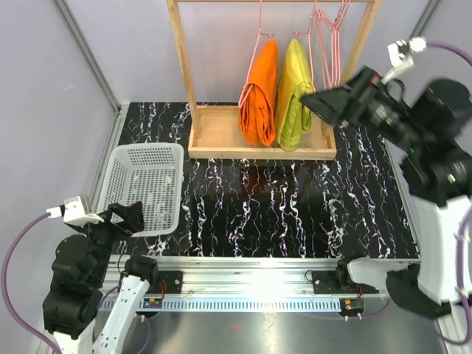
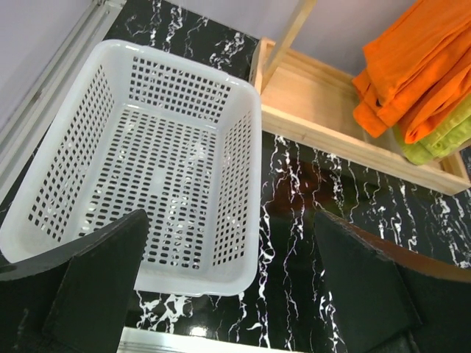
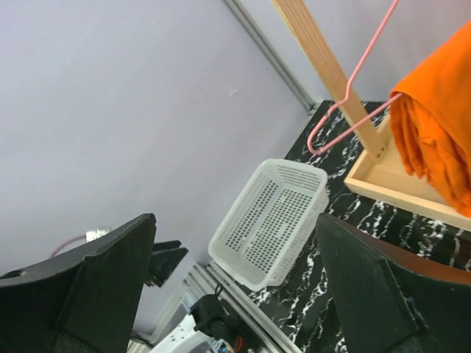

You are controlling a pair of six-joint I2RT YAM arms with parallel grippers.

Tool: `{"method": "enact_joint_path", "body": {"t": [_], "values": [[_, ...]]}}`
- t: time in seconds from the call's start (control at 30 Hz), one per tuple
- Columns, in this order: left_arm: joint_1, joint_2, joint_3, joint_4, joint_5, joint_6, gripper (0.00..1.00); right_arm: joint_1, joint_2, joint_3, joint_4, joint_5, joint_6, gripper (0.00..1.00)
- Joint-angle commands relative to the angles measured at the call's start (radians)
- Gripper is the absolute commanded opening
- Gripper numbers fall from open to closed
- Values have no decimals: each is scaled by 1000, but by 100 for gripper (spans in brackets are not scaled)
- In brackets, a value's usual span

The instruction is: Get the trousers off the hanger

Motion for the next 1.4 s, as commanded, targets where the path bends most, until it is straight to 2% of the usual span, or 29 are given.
{"method": "enact_joint_path", "body": {"t": [0.0,0.2,0.47,0.63,0.73,0.87,1.0,1.37], "values": [[-4,-55,-21,74,36,-3,99,6,123,84,144,-115,100,97],[-4,-60,-22,64,38,-12,99,17,322,218,97,8,83,93],[-4,35,-18,47,25,-18,99,153,620,569,-158,380,-33,90],[-4,45,-18,51,30,-15,99,230,756,678,-206,615,-62,87],[-4,46,-18,53,58,-8,99,251,813,709,-175,687,-115,85],[-4,52,-11,39,79,0,99,251,879,781,-114,726,-167,81],[-4,43,-7,33,84,2,99,251,914,778,-54,741,-207,76],[-4,15,1,13,84,5,99,259,922,737,-64,861,-337,50]]}}
